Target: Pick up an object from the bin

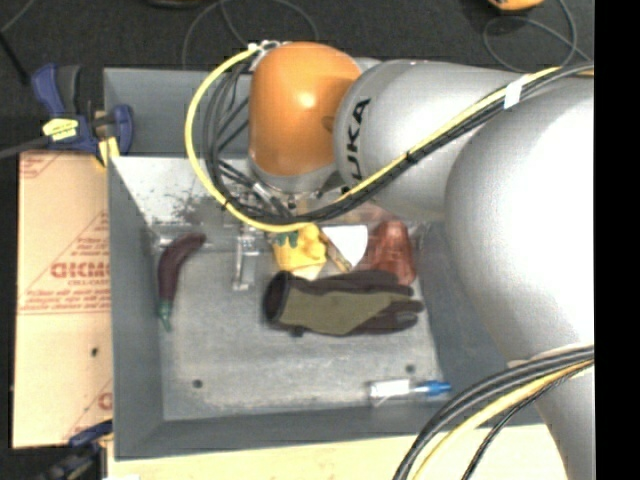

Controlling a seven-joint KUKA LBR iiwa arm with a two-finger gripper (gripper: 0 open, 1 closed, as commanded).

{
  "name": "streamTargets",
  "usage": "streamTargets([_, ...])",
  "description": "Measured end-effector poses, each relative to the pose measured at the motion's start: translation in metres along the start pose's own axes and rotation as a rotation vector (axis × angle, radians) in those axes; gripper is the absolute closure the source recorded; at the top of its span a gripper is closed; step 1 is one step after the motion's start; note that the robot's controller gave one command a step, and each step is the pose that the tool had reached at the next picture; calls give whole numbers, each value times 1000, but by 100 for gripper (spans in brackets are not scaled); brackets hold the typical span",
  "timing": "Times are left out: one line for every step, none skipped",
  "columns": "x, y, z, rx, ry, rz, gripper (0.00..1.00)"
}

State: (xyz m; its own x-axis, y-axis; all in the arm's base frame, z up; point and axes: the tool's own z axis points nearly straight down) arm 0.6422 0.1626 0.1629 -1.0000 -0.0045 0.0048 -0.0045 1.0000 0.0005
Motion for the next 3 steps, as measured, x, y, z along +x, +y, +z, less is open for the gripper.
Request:
streamTargets([-2, -1, -5, -1, -8, 2, 0])
streamTargets([7, -34, 16, -2, -11, -59, 0])
streamTargets([16, -60, 27, -1, -7, 65, 0])
